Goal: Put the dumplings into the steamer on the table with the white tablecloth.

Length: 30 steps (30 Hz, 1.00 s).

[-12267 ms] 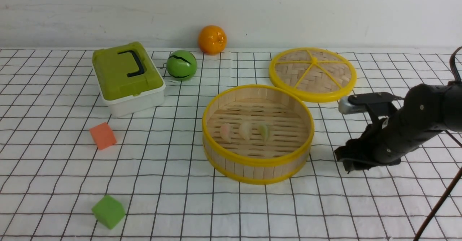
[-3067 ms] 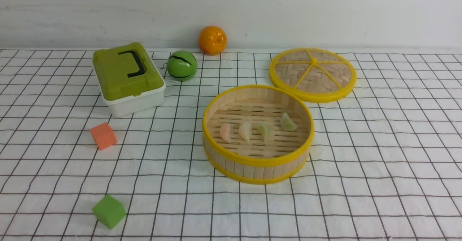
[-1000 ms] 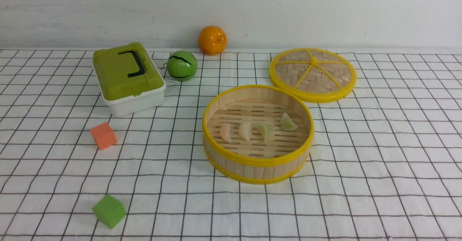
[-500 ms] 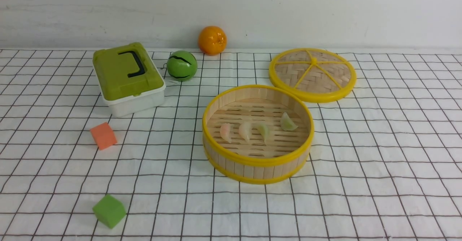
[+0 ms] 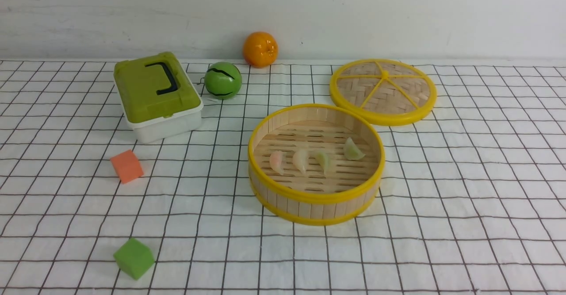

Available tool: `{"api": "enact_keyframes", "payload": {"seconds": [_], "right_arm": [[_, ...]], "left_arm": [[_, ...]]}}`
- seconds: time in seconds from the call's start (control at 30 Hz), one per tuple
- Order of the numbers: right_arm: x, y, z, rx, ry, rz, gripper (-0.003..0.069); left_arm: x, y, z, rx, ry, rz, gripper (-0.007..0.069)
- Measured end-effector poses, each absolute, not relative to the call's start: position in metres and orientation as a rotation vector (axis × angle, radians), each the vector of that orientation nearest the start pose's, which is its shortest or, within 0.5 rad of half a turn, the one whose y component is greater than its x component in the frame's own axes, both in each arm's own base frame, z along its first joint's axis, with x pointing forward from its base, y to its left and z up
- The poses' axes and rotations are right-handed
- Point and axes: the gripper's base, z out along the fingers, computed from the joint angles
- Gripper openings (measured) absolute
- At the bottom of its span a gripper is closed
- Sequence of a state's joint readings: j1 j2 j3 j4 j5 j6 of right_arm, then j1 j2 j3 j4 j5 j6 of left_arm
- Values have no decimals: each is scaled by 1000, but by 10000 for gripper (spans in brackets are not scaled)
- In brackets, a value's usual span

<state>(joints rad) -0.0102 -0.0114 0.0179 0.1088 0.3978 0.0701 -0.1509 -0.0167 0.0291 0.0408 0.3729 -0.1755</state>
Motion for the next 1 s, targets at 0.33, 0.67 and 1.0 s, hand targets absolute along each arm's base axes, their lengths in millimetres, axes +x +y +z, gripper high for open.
{"api": "enact_keyframes", "payload": {"seconds": [0.33,0.67,1.0], "right_arm": [[52,3,172,142,1883,149,118],[52,3,172,142,1883,149,133],[52,3,172,140,1883,147,146]], "left_arm": [[52,-7,171,2,1873,-185,3],[52,-7,171,2,1873,-185,4],[52,-7,171,2,1873,-185,12]]}}
